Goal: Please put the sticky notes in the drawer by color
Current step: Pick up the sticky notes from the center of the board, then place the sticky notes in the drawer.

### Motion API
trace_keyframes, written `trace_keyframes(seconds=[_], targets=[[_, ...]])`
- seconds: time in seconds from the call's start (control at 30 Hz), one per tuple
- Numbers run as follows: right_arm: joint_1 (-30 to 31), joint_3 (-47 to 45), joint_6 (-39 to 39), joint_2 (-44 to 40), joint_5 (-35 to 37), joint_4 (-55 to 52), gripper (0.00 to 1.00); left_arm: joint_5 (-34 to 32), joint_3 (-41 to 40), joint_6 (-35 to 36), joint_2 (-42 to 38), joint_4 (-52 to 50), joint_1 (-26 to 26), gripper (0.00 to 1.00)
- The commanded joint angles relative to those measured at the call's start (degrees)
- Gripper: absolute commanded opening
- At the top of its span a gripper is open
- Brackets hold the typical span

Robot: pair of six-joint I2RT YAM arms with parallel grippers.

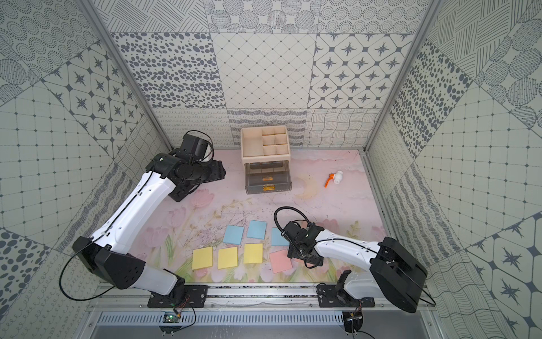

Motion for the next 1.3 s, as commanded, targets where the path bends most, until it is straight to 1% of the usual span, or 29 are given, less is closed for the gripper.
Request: trace_keyframes(seconds=[0.0, 0.1, 0.17, 0.33, 0.43, 0.53, 0.63, 0.7, 0.8, 0.93, 1.0, 1.1, 1.27], targets=[[0.2, -1.6, 0.9, -1.9, -0.5, 2.2, 0.85, -0.6, -0.4, 0.7, -0.6, 1.6, 0.2, 0.72], [0.3, -2.0, 1.2, -3.5, -0.4, 1.6, 0.77, -0.5, -0.8, 0.5, -0.7, 1.9, 0.2, 0.72], [0.3, -2.1, 1.4, -4.3, -0.2, 1.2, 0.74, -0.6, -0.8, 0.4, -0.7, 1.9, 0.3, 0.72], [0.6, 0.3, 1.2, -6.4, 0.4, -2.0, 0.74, -1.0, -0.9, 0.3, -1.0, 1.8, 0.2, 0.72], [0.8, 3.7, 0.6, -9.1, 1.9, -6.6, 0.75, -1.2, -1.0, 0.2, -1.1, 1.7, 0.2, 0.72], [0.8, 8.7, -0.4, -12.4, 3.8, -12.1, 0.76, -1.0, -1.2, -0.1, -1.1, 2.0, 0.2, 0.72], [0.7, 16.4, -2.3, -14.5, 6.0, -18.7, 0.76, -0.7, -1.1, -0.3, -0.9, 2.2, 0.2, 0.72], [0.7, 23.0, -4.1, -14.5, 7.7, -22.8, 0.76, -0.7, -0.8, -0.3, -0.7, 2.2, 0.2, 0.72], [0.6, 31.6, -7.4, -13.4, 9.6, -25.0, 0.76, -0.4, -0.2, -0.2, -0.1, 1.8, 0.2, 0.72], [-1.2, 40.3, -13.3, -10.4, 10.0, -21.9, 0.77, 0.1, 0.0, -0.5, 0.5, 1.9, 0.2, 0.72], [-3.0, 44.0, -16.6, -8.6, 9.1, -18.2, 0.77, 0.6, -0.2, -0.9, 0.7, 2.4, 0.2, 0.72], [-6.2, 47.2, -21.1, -5.8, 7.0, -12.5, 0.77, 1.1, -0.2, -1.3, 1.1, 2.8, 0.2, 0.71], [-10.9, 50.0, -25.9, -0.3, 2.9, -4.2, 0.76, 0.9, -0.4, -1.3, 1.5, 2.8, 0.2, 0.72]])
